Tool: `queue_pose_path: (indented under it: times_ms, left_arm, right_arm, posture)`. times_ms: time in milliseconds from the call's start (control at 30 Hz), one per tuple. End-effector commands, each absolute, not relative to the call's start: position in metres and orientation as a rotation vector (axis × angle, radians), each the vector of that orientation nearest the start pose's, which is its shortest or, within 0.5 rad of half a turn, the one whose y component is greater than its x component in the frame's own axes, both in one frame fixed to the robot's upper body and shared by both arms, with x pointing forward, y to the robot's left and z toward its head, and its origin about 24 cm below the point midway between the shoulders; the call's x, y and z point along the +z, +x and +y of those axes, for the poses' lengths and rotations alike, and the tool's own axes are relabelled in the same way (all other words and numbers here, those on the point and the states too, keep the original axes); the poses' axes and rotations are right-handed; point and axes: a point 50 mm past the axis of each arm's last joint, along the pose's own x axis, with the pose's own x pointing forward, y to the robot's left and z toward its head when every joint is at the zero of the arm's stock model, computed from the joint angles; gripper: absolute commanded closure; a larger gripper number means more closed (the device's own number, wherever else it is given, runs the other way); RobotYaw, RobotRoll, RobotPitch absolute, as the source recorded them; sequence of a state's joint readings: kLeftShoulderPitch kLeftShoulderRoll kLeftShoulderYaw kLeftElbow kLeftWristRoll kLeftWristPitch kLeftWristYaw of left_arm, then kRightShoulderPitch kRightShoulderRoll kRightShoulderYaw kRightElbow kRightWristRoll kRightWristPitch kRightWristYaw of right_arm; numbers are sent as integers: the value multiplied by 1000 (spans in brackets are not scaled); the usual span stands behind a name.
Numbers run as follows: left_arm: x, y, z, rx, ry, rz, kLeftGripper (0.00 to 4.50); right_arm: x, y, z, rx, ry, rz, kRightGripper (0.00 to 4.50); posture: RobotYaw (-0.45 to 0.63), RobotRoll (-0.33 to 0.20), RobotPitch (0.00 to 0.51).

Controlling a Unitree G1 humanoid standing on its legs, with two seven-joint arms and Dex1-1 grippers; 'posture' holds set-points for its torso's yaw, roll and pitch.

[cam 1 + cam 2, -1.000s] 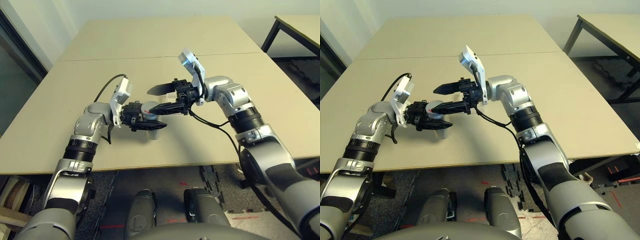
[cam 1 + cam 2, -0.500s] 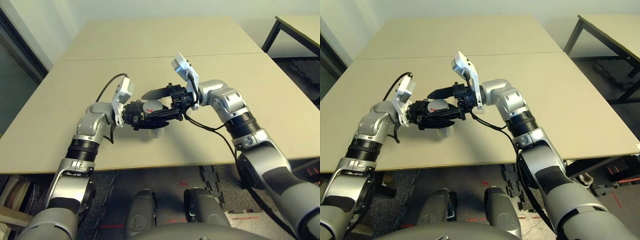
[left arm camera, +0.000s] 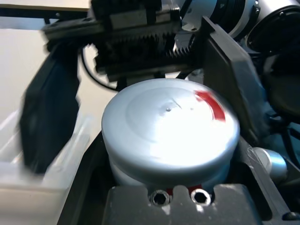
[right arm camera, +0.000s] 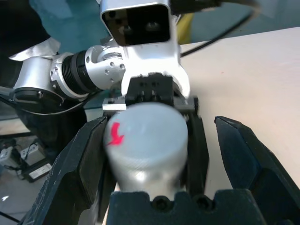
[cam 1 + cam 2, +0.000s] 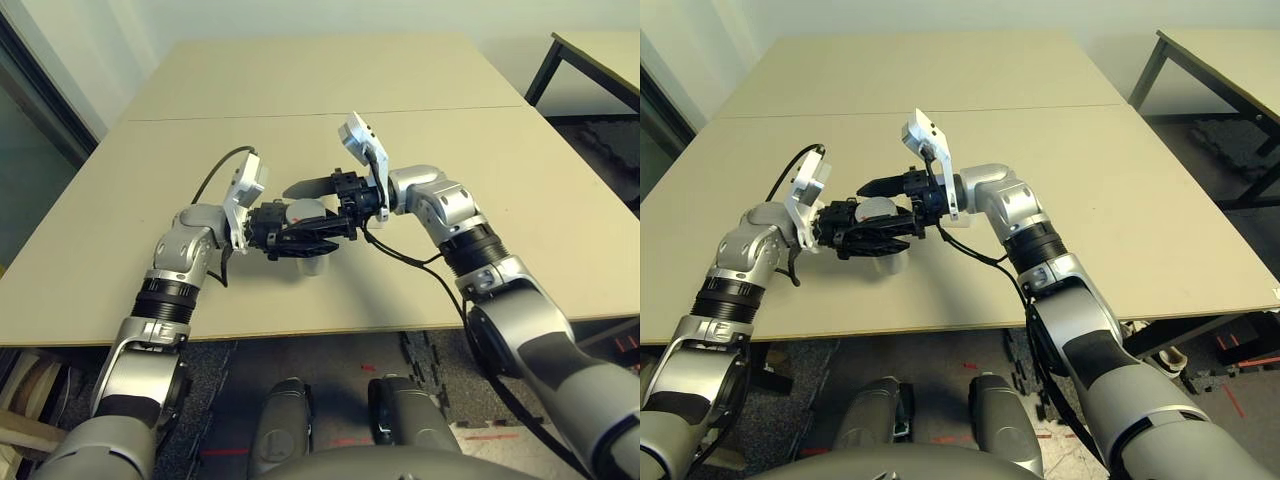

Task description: Pour the medicine from the bottle into the box.

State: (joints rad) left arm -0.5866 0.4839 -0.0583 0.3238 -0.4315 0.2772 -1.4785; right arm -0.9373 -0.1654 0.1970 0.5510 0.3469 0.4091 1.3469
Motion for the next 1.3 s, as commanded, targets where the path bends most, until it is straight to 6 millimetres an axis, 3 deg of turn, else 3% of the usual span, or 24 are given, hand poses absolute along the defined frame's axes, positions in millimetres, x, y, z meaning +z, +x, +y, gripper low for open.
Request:
queue_pose_path:
  times_ms: [33, 433, 700, 1300]
  left_arm:
    - [140, 307, 165, -1547, 45, 51, 1718]
    - [140, 309, 168, -1539, 49, 60, 1718]
    - [142, 313, 166, -1537, 55, 55, 1718]
    - [143, 311, 158, -1558, 56, 39, 1718]
  right_arm:
    - [178, 342, -60, 1625, 35, 93, 0]
    - [189, 329, -83, 1619, 34, 66, 0]
    - [199, 319, -60, 1689, 28, 27, 0]
    - [183, 328, -20, 1688, -122, 18, 0]
  posture:
    - [-43, 0, 52]
    - [-56, 0, 51]
    - [-57, 0, 43]
    - [-45, 0, 39]
